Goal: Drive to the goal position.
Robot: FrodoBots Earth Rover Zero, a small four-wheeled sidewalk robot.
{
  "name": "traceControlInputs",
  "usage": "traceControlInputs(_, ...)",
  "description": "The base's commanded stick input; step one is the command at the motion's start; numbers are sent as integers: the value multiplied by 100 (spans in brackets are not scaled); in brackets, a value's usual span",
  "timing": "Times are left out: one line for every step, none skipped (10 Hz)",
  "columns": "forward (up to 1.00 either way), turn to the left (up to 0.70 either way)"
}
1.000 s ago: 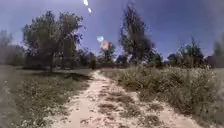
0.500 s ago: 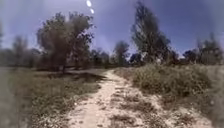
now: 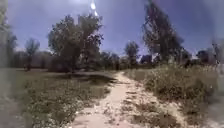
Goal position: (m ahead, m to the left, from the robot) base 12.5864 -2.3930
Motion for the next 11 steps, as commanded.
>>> traceControlInputs(85, -10)
traceControlInputs(85, -34)
traceControlInputs(85, -34)
traceControlInputs(85, -34)
traceControlInputs(85, -9)
traceControlInputs(85, 0)
traceControlInputs(85, 0)
traceControlInputs(85, 0)
traceControlInputs(85, -7)
traceControlInputs(85, -26)
traceControlInputs(85, -34)
